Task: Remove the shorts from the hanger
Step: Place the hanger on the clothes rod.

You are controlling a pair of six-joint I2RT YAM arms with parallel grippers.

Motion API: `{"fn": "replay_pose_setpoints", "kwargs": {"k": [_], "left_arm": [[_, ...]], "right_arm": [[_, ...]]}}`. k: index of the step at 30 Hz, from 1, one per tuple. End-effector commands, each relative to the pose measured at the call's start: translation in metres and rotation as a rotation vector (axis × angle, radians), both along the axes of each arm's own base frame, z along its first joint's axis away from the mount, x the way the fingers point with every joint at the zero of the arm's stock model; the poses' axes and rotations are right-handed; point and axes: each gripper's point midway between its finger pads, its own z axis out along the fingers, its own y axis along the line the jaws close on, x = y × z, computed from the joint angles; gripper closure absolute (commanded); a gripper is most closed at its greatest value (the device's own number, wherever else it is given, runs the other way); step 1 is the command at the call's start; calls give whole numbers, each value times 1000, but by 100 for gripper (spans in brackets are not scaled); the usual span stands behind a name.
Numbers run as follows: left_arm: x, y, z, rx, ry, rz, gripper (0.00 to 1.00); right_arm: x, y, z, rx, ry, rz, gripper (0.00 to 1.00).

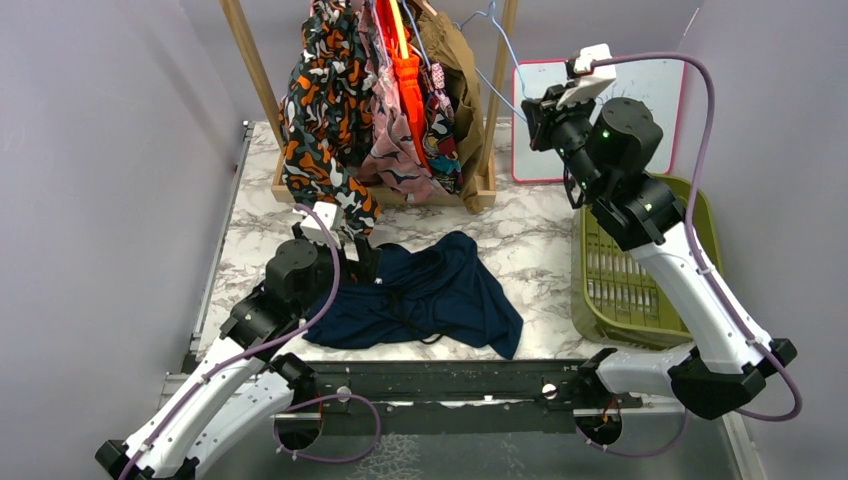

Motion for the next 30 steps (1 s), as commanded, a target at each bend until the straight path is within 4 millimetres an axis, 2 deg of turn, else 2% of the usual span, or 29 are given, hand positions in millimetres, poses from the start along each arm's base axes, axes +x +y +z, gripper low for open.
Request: {"fn": "replay_pose_setpoints", "kwargs": {"k": [1,4,13,18,26,28,30], "left_arm": [[1,2,5,-9,-10,12,1],[0,3,4,-11,-12,13,1],[-6,-1,-2,4,7,-28,1],[-9,2,-4,12,12,-26,1],[-11,5,-7,23,15,-24,1],[-12,5,-8,23,14,-24,1],[-12,5,-10,25,19,-28,1]], "right_arm": [[7,-1,32,31,-83,-30,99],[15,0,38,25,-88,-50,99],[43,6,38,-36,-64,-102,99],[56,17,19,-77,-3,-92,99],[58,20,-5,-106,58,-83,98],[56,17,-11,-112,62,-87,94],[53,16,-11,-121,41,-82,79]]}}
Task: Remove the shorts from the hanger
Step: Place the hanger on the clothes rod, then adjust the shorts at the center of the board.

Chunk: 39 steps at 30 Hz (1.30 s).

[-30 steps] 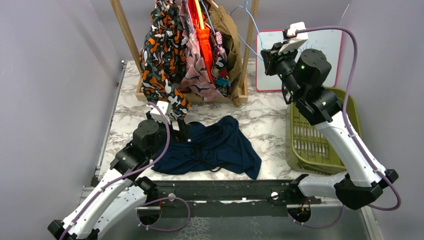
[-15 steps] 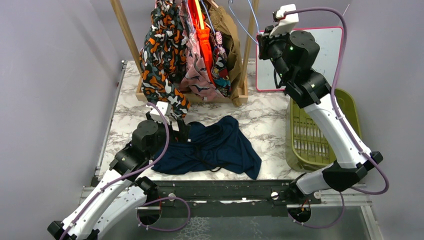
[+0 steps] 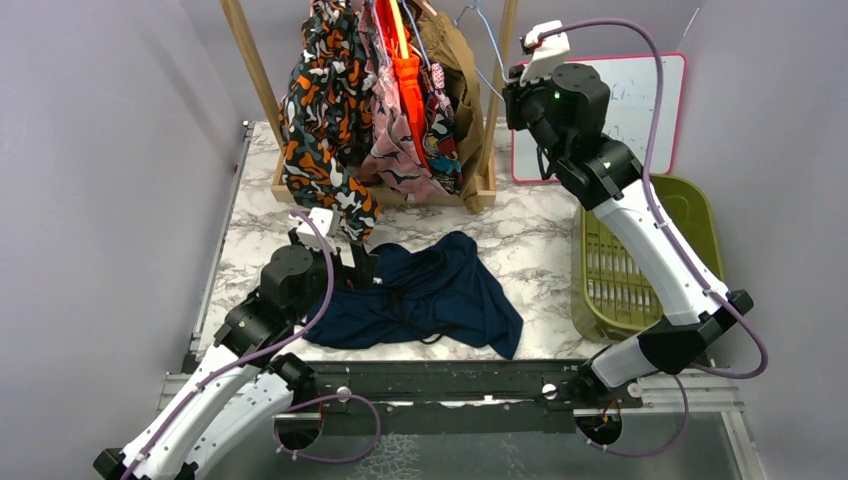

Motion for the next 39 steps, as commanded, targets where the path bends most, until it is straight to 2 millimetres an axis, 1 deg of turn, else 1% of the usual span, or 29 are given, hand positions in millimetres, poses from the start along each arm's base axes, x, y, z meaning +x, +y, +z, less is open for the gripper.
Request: {"fn": "replay_pose_setpoints", "kwargs": {"k": [1,2,4,7,9,10,14,18,22,24,27,29,31,33,36,38,39], "left_arm": [[-3,-1,-7,14,9,-23,1],[-4,-1,-10,16,15,-27,1],[-6,0,-17,21,27,-27,1],[-3,2,-22,28,29,-5,1],[-1,3,-23,44,33,1,1],[1,3,-23,52,35,5,1],[9,9,-28,81,51,56,1],[16,20,-30,88,46,144,1],[19,29,-25,78,3,193,1],[19,34,-24,65,-27,218,1],[19,38,-19,54,-82,225,1],[19,44,-14,49,-106,248,1],[18,50,-11,49,-123,275,1],[18,54,-9,50,-133,293,1],[17,56,-7,40,-141,301,1],[16,57,-7,35,-144,301,1],[16,57,-6,32,-146,302,1]], "right_arm": [[-9,-10,3,-12,-37,-10,71],[-11,-10,4,-6,-46,-8,61],[-15,-13,6,3,-49,-7,47],[-28,-19,5,31,-41,-4,32],[-41,-24,-1,47,-44,11,24],[-49,-27,-5,64,-42,20,22],[-83,-37,-25,169,-67,67,19],[-113,-41,-53,220,-87,140,18],[-132,-44,-81,250,-60,177,17],[-144,-36,-98,252,-27,250,17],[-169,-14,-128,188,21,437,17],[-184,-2,-150,180,70,542,18],[-200,12,-177,178,135,651,18],[-215,24,-197,184,189,758,18],[-238,42,-222,183,245,940,18],[-251,50,-231,168,249,1054,18],[-255,53,-234,157,245,1087,18]]}}
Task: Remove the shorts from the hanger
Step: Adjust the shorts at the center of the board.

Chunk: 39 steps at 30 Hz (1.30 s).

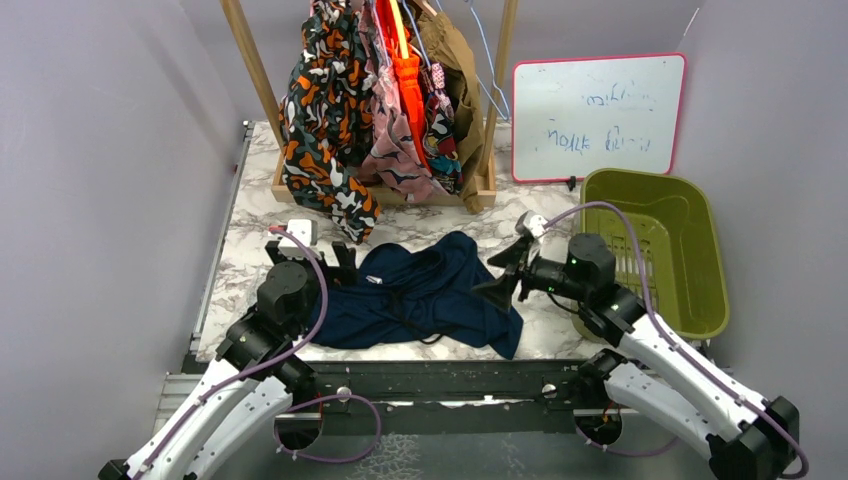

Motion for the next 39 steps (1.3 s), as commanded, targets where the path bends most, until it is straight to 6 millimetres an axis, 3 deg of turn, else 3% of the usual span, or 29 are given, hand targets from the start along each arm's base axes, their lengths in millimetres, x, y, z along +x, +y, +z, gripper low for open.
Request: {"fn": "replay_pose_setpoints", "kwargs": {"k": [1,6,13,15,18,23,26,32,38,39], "left_arm": [[2,8,8,-7,-43,43,1],[5,14,6,7,-38,81,2],[8,15,2,22,-16,98,3],[7,16,3,18,-19,101,3],[6,19,7,11,-33,114,3],[4,25,11,8,-46,137,1],[2,28,13,1,-55,145,1],[-1,29,18,-12,-76,136,1],[-1,27,17,-10,-72,130,1],[0,26,17,-10,-69,127,1]], "right_arm": [[-41,27,2,60,-57,321,18],[-26,47,-19,-66,-150,306,17],[-4,105,-63,-396,-354,300,12],[5,119,-69,-453,-404,325,5],[25,141,-68,-462,-471,307,0],[50,183,-71,-448,-514,312,1],[55,200,-97,-487,-465,384,1],[44,211,-136,-429,-233,598,1],[53,206,-192,-564,-80,575,0],[52,203,-199,-561,-78,562,4]]}}
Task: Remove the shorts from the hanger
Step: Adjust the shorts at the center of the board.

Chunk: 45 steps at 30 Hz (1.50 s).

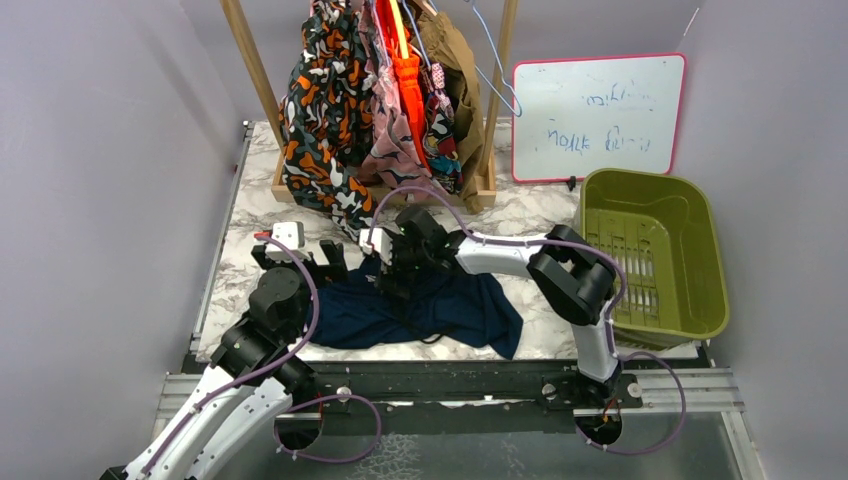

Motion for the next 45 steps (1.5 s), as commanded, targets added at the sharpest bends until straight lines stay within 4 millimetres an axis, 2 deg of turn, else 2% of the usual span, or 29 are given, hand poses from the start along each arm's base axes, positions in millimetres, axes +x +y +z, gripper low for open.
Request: {"fn": "replay_pose_setpoints", "kwargs": {"k": [1,4,9,10,12,14,20,26,32,34,35,37,38,40,43,45], "left_arm": [[1,2,1,6,-1,11,1],[1,2,2,4,-2,10,1],[1,2,2,0,-6,11,1],[1,2,1,1,-4,9,1],[1,1,2,2,-3,3,1],[1,0,1,2,0,-1,1],[2,-2,0,4,6,-6,1],[2,-2,0,2,8,-6,1],[0,-1,1,-3,1,-6,1],[1,-1,1,-3,1,-5,1],[0,-1,1,-3,1,-6,1],[0,-2,1,-4,1,-8,1],[0,-1,1,-4,0,-7,1],[0,-1,1,-5,-1,-8,1],[0,0,2,-6,-4,-3,1],[0,0,2,-8,-5,-2,1]], "right_arm": [[-22,-17,-41,-76,103,-8,8],[-38,-31,-54,-97,136,16,32],[-64,-54,-68,-143,202,55,81],[-66,-58,-68,-144,205,52,88],[-66,-62,-60,-122,193,13,96],[-66,-67,-45,-78,158,-14,97],[-56,-82,40,166,-22,-146,99],[-33,-118,119,358,-167,-404,99],[-25,-153,207,581,-271,-570,99],[-24,-159,228,615,-270,-605,99],[-24,-162,232,618,-258,-627,99],[-19,-170,226,602,-209,-714,99],[-12,-180,215,584,-169,-810,99],[-15,-187,181,530,-52,-906,99],[-33,-195,121,411,121,-972,99],[-43,-205,94,349,221,-1051,99]]}}
